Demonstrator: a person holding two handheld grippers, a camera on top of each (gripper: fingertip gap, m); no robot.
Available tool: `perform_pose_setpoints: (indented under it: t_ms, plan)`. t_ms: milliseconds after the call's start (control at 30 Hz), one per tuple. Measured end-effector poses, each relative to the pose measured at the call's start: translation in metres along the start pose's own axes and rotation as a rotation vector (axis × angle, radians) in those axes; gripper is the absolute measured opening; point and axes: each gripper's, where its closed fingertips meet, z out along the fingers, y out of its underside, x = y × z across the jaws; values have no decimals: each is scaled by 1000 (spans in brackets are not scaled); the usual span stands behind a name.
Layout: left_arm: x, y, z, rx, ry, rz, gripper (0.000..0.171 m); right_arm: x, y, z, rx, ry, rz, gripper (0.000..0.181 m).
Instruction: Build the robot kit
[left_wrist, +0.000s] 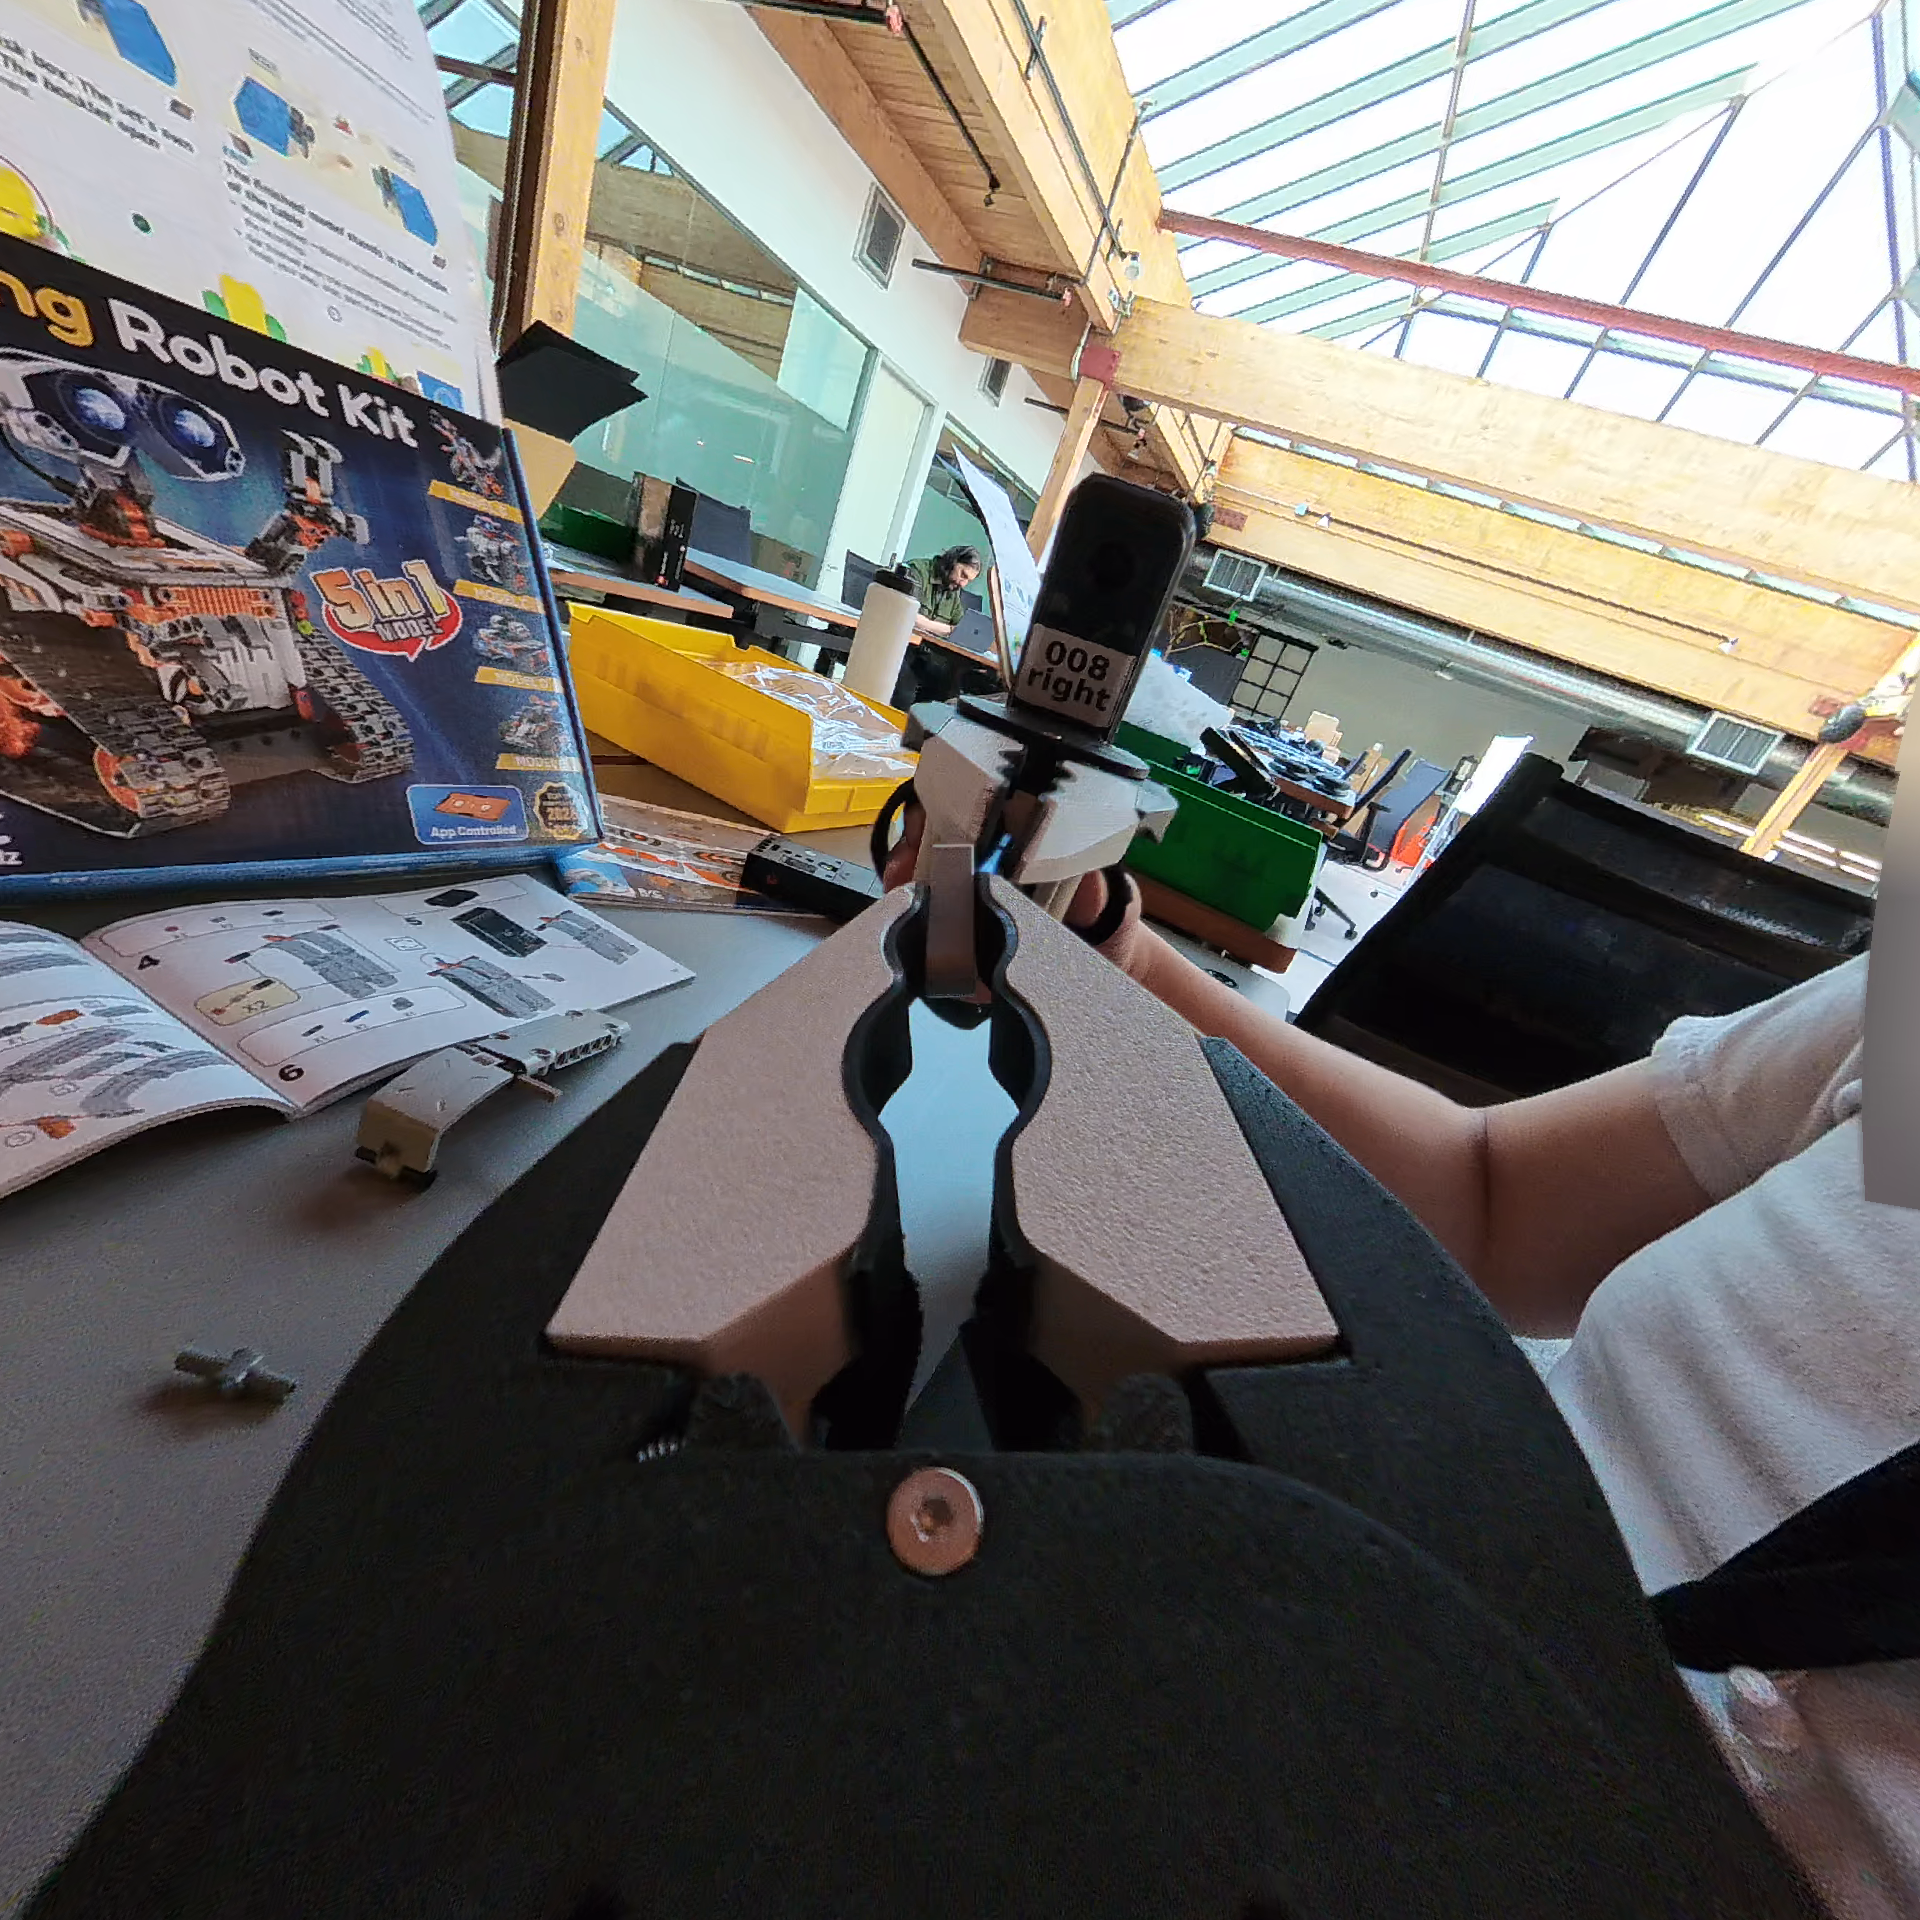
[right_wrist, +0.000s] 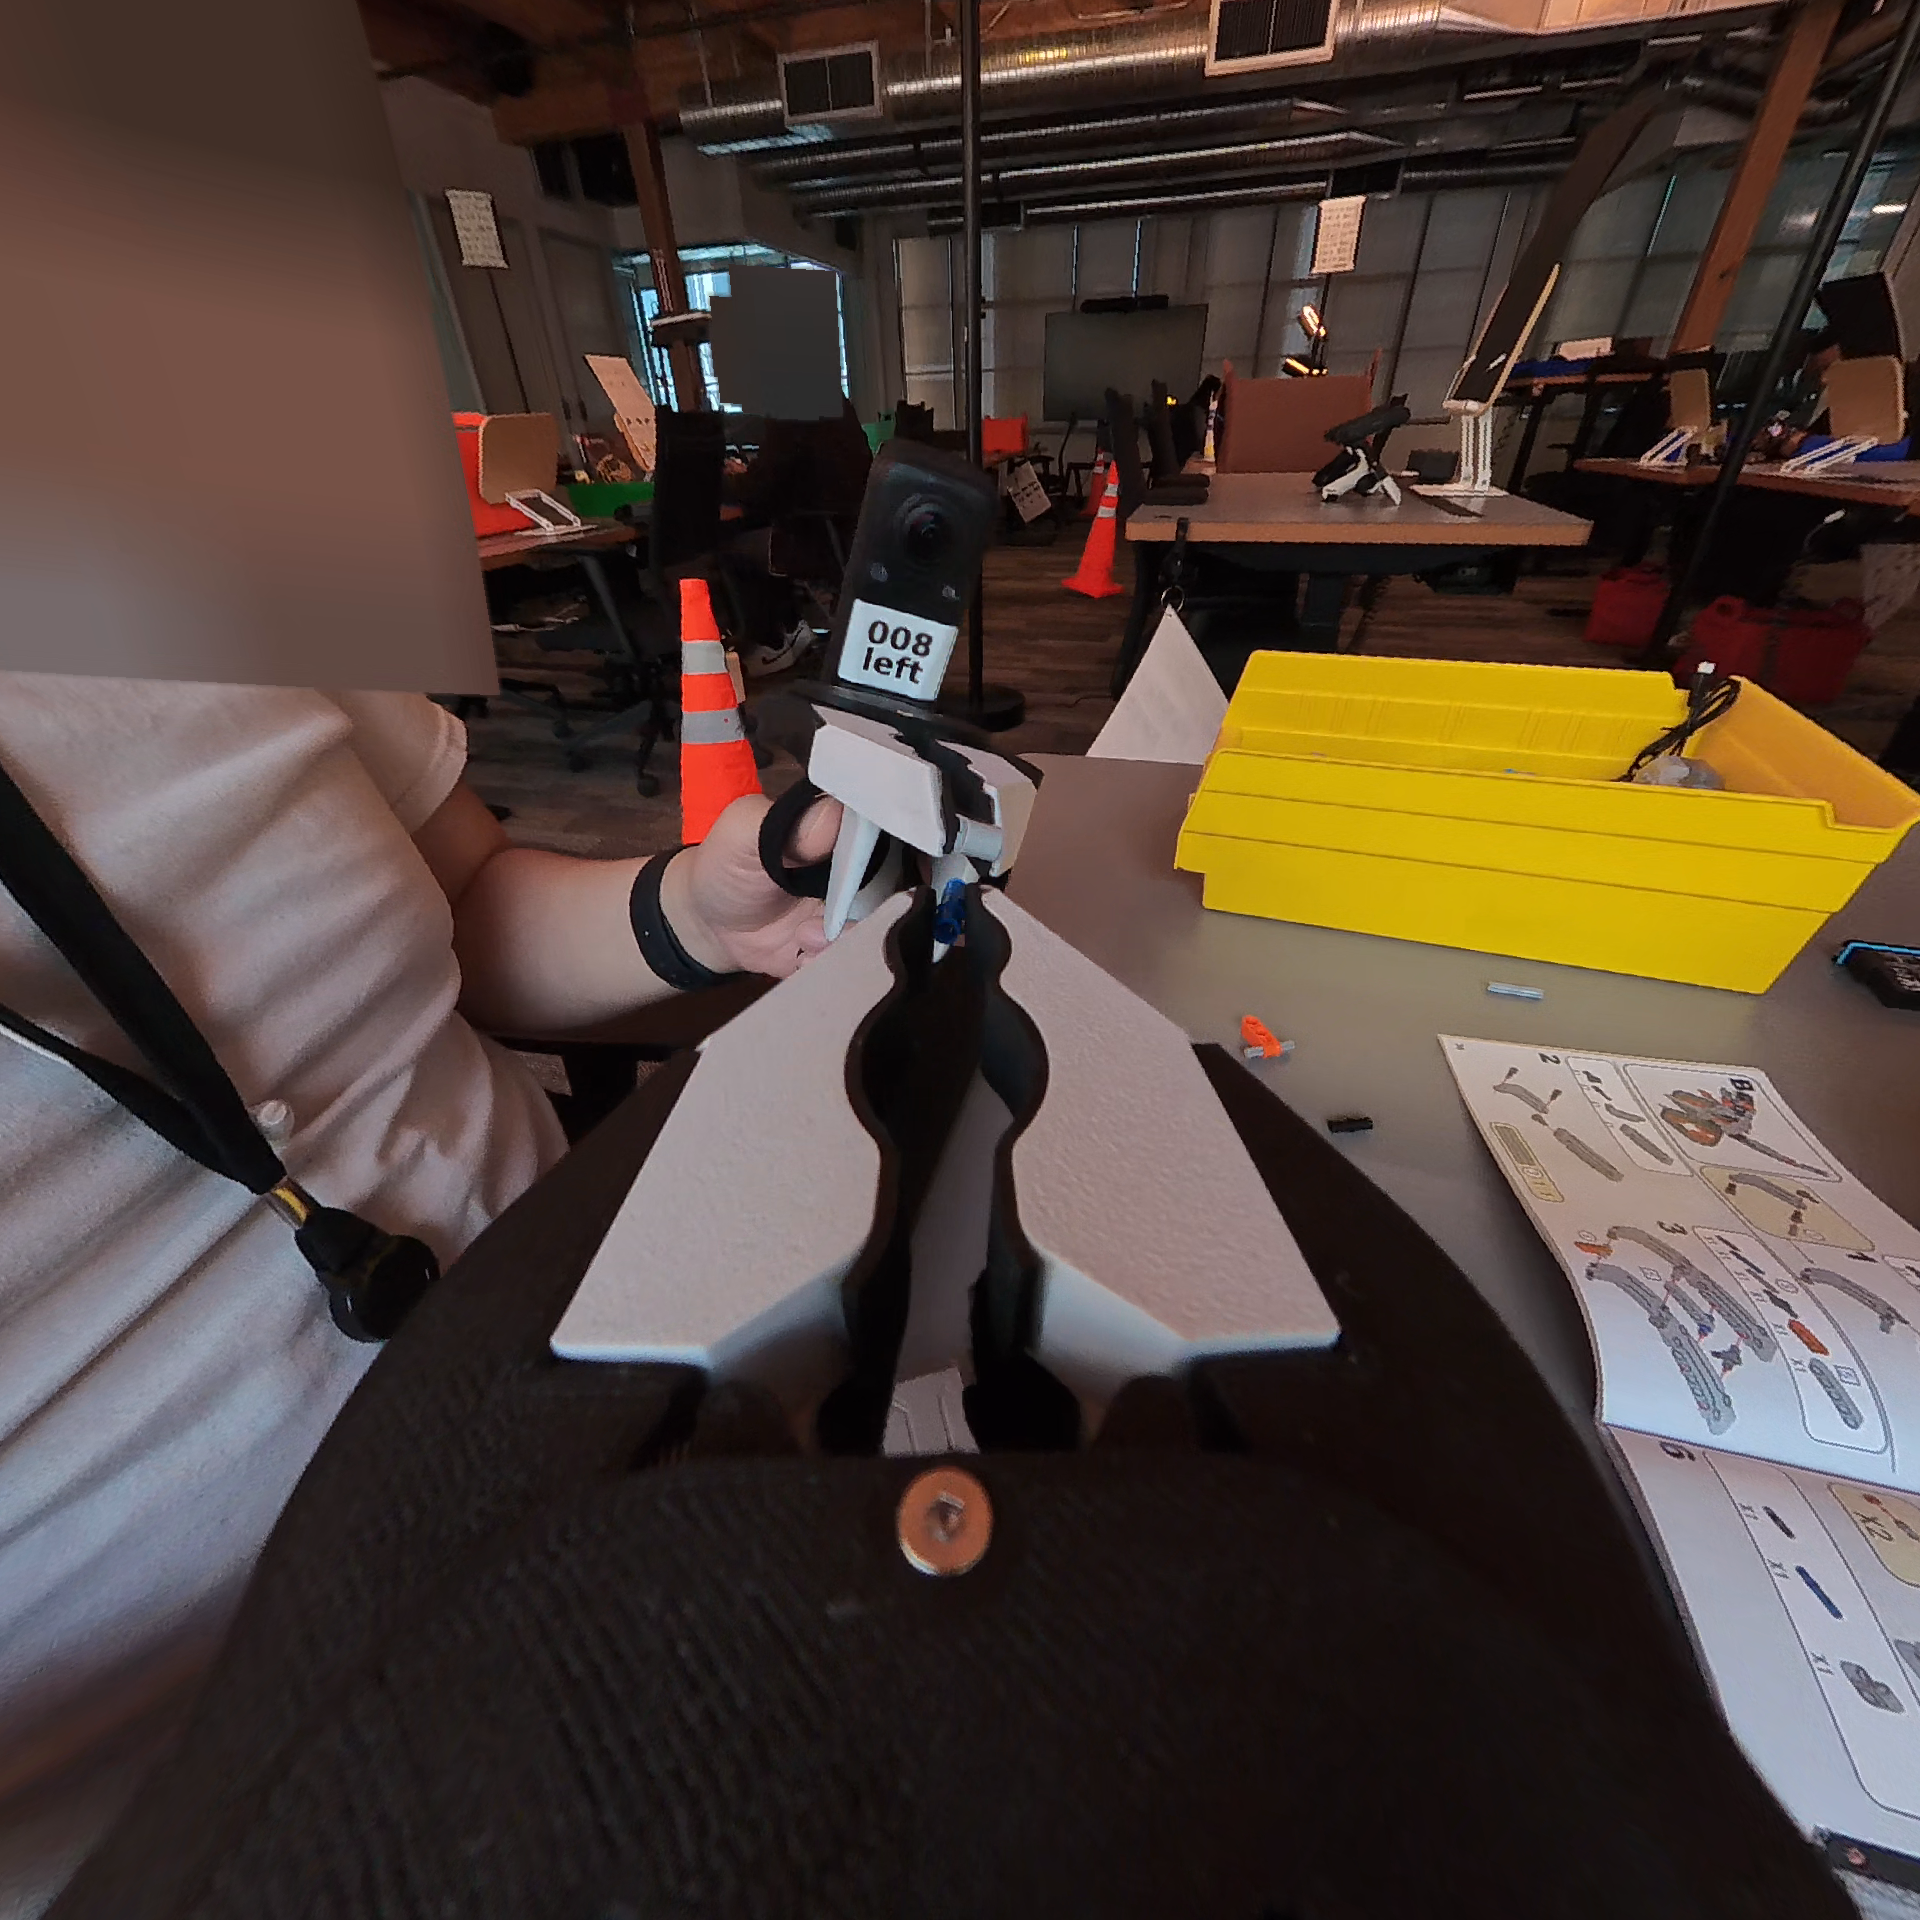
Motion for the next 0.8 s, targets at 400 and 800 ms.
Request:
perform_pose_setpoints:
  t_ms: [400,800]
  plan:
    - [-8,6,5,-18,-50,-19,5,6,-7,3,33,84,-63,3]
    - [-19,9,4,-19,-114,-37,5,15,5,9,-61,178,-106,4]
